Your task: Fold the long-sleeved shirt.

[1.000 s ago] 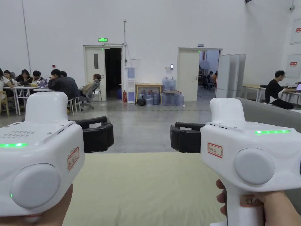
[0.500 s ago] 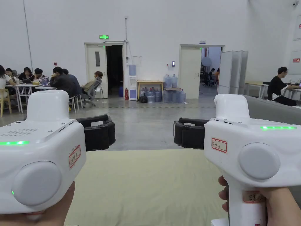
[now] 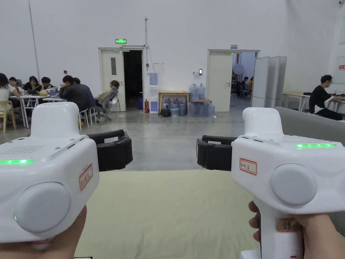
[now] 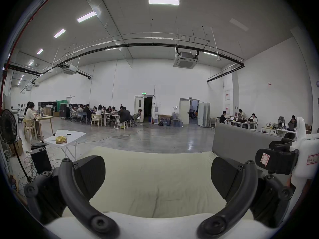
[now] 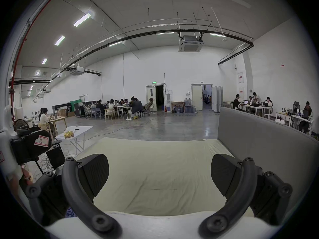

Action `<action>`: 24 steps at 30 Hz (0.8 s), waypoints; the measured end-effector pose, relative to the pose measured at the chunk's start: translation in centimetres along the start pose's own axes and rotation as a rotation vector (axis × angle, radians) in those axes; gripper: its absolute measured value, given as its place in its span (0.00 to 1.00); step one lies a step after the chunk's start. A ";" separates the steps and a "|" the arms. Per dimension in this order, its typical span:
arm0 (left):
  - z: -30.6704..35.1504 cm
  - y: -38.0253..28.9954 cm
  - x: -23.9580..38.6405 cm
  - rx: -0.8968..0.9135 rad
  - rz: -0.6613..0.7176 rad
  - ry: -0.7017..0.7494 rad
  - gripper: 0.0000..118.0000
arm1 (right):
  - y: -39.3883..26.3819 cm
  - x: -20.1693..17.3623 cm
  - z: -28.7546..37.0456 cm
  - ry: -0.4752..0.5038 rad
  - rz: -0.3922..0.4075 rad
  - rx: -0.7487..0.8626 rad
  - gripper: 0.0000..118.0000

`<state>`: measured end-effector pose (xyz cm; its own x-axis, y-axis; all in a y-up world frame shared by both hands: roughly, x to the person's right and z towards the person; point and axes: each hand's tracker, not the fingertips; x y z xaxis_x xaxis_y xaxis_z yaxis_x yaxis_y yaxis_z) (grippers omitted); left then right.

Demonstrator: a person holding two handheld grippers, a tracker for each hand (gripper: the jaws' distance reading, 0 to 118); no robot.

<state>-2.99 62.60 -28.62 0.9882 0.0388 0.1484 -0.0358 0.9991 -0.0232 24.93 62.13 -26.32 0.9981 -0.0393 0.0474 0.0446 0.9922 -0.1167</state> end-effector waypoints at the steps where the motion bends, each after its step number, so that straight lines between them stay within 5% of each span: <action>1: 0.0 0.0 0.0 -0.003 0.001 -0.001 1.00 | 0.0 0.0 0.0 -0.001 0.000 -0.001 1.00; 24: 0.6 0.0 0.2 -0.005 -0.014 -0.021 1.00 | 0.4 -0.2 0.6 -0.003 0.007 0.004 1.00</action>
<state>-2.83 62.60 -28.02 0.9853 0.0257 0.1691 -0.0216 0.9994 -0.0263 24.75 62.58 -25.76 0.9982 -0.0321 0.0497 0.0376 0.9928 -0.1135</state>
